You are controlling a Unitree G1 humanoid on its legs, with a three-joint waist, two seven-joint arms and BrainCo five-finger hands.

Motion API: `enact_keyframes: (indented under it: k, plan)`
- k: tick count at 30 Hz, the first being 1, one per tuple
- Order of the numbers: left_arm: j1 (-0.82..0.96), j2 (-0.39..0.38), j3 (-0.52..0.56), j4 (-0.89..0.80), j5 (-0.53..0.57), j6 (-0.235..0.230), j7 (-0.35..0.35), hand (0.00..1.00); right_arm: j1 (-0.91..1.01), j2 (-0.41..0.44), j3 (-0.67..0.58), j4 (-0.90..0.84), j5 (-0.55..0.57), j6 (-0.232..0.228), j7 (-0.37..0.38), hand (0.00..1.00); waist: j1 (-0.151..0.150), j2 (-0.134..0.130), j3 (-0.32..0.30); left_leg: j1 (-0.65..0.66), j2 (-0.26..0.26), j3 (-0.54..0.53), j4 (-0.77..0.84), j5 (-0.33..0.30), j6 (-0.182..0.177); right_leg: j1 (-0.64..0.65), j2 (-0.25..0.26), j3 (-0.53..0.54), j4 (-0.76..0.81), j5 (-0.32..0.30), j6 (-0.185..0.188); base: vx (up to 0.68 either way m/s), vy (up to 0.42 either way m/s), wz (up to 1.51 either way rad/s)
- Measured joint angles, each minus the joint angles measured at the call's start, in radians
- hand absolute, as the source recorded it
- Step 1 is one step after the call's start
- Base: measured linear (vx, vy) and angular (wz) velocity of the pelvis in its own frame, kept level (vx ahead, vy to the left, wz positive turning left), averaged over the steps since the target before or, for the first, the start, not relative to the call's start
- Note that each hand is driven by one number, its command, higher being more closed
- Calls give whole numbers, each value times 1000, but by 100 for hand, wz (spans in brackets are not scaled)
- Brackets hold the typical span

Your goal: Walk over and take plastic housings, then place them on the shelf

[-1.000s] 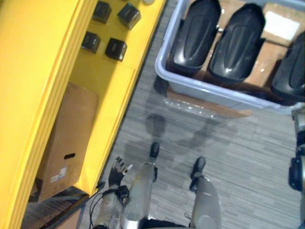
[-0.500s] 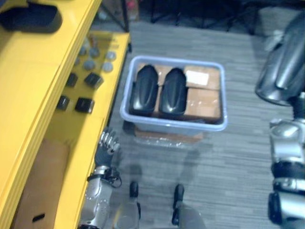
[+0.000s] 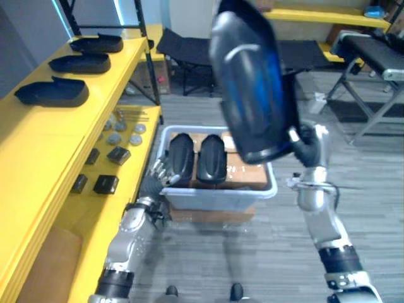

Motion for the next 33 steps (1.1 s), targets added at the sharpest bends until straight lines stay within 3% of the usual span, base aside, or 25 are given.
enact_keyframes:
  k: [3,9,18,23,33]
  plan:
    - [-8,9,-26,51,-8,27,-9,0,7,3,54,38,2,-35,18,100,4,-5,-4,4,-1,0,0,1,2,3,-2,0,-5,0,0,-24,5,0]
    - [-49,14,-63,119,-20,42,-27,0,9,23,95,99,3,-35,35,100,8,-5,-5,25,-1,1,-28,20,0,10,-5,0,-9,0,-2,-13,1,0]
    - [-84,15,-64,121,-19,34,-24,0,9,38,147,186,0,-33,38,100,14,-8,-10,39,1,-2,-33,21,-1,22,-4,-4,-9,-3,-4,0,0,0]
    - [-84,15,-64,121,-52,-8,-24,0,9,43,148,218,-22,-31,37,100,24,-10,-13,40,1,-5,-36,24,-2,22,-3,-7,-9,-3,-4,0,0,0]
    - [-82,15,-55,78,-88,-12,-24,0,11,68,170,281,-48,32,-10,100,26,-18,-31,42,2,-28,-42,31,-5,35,-4,-39,-10,-18,-13,-4,-6,6]
